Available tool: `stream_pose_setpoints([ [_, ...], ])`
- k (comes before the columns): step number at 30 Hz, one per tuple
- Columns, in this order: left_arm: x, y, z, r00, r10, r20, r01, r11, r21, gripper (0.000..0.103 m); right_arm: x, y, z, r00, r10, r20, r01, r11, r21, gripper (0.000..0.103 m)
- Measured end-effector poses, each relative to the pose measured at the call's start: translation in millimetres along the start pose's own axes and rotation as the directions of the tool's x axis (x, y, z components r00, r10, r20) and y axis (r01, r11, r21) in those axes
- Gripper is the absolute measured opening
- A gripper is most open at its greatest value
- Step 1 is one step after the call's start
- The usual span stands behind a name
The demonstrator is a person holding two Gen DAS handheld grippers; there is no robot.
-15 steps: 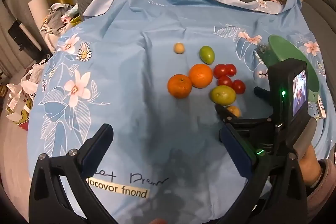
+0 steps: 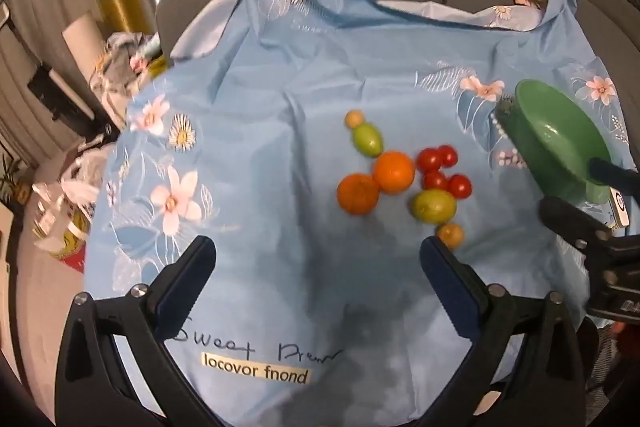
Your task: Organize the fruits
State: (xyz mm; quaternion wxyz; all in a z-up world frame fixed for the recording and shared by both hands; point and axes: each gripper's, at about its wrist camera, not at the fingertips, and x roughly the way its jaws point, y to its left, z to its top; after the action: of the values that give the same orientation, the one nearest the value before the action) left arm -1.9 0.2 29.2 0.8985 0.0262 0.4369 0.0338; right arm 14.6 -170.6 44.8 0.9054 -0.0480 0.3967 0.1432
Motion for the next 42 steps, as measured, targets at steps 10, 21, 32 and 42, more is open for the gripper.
stream_pose_setpoints([
  [10, -26.3, -14.1, 21.2, 0.999, -0.026, 0.043, 0.025, 1.0, 0.017, 0.102, -35.7, 4.4, 1.8, 0.996, -0.039, 0.085, 0.041, 0.999, -0.021, 0.101],
  [21, -30.1, -12.6, 17.9, 0.999, -0.02, 0.041, 0.019, 1.0, 0.024, 0.102, -35.1, 5.2, -0.5, 0.996, -0.031, 0.083, 0.033, 0.999, -0.021, 0.101],
  [32, -30.7, -13.6, 17.6, 0.999, -0.026, 0.044, 0.024, 0.999, 0.032, 0.103, -35.2, 3.5, -0.6, 0.996, -0.033, 0.079, 0.035, 0.999, -0.019, 0.101],
  [42, -28.7, -15.8, 17.4, 0.999, -0.037, 0.037, 0.036, 0.999, 0.038, 0.102, -34.1, 1.9, -1.2, 0.997, -0.033, 0.068, 0.034, 0.999, -0.015, 0.101],
])
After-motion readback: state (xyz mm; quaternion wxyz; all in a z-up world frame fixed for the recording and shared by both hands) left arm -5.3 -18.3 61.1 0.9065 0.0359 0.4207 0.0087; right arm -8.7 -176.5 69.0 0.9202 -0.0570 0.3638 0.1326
